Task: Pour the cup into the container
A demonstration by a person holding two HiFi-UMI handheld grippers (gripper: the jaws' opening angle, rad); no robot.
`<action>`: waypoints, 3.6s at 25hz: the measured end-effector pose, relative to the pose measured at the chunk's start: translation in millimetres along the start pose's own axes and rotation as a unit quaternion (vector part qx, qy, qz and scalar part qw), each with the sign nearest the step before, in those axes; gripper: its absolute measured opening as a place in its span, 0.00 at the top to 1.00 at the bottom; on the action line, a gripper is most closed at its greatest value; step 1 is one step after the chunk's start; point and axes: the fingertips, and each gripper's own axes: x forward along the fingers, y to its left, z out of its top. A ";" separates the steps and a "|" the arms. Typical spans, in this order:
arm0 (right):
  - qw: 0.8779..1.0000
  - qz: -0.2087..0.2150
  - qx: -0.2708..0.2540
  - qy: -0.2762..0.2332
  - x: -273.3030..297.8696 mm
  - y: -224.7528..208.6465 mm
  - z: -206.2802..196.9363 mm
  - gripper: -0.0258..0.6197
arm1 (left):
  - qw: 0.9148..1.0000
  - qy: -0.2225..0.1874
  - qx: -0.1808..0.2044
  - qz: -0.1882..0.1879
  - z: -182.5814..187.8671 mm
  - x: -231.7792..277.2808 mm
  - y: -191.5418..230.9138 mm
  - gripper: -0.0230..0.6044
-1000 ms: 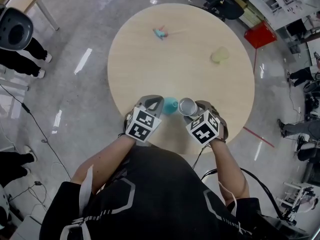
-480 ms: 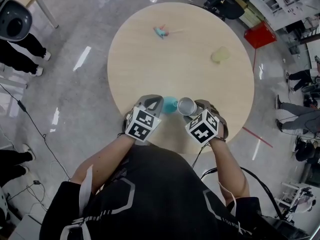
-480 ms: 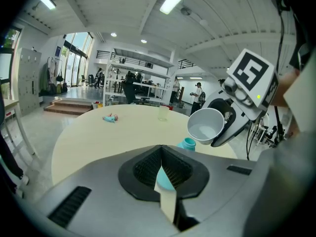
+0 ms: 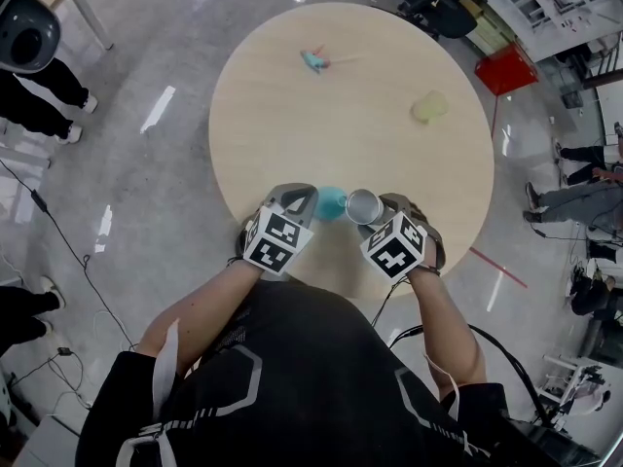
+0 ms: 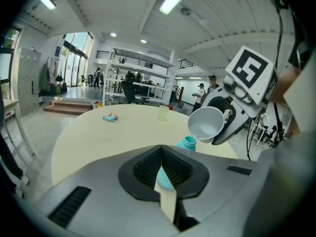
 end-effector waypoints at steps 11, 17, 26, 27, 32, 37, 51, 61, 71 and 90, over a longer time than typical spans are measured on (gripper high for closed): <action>1.000 0.001 -0.003 0.005 -0.2 -0.1 -1.0 0.52 | 1.000 0.002 0.000 -0.001 -4.7 -0.2 -2.3 0.96; 1.000 0.000 -0.006 0.008 0.9 -1.3 -2.3 0.52 | 1.000 0.004 0.001 -0.002 -6.3 2.6 -2.5 0.96; 1.000 0.002 -0.011 0.012 0.4 -1.8 0.8 0.52 | 1.000 0.005 0.002 -0.005 -4.8 1.8 -0.5 0.96; 1.000 0.002 -0.012 0.012 1.3 -1.4 1.0 0.52 | 1.000 0.005 0.002 -0.005 -5.5 2.3 -0.1 0.96; 1.000 0.003 -0.013 0.015 3.6 -2.5 2.5 0.52 | 1.000 0.006 0.004 -0.006 -6.0 4.0 3.1 0.96; 1.000 0.001 -0.018 0.018 4.7 -3.0 1.6 0.52 | 1.000 0.007 0.005 -0.006 -6.8 5.9 4.9 0.96; 1.000 0.002 0.000 0.004 7.1 -3.3 -0.1 0.51 | 1.000 0.010 0.007 -0.006 -5.6 7.6 3.0 0.96; 0.993 0.014 0.075 -0.091 6.5 -3.6 0.8 0.51 | 1.000 0.008 0.019 -0.002 5.5 8.5 -0.6 0.96; 0.957 0.024 0.175 -0.230 -4.0 -6.9 4.3 0.51 | 1.000 -0.006 0.025 -0.006 28.1 5.3 -18.4 0.96; 0.897 -0.004 0.278 -0.344 -9.2 -20.1 -43.0 0.51 | 0.998 -0.017 0.047 -0.034 52.7 5.9 -70.5 0.96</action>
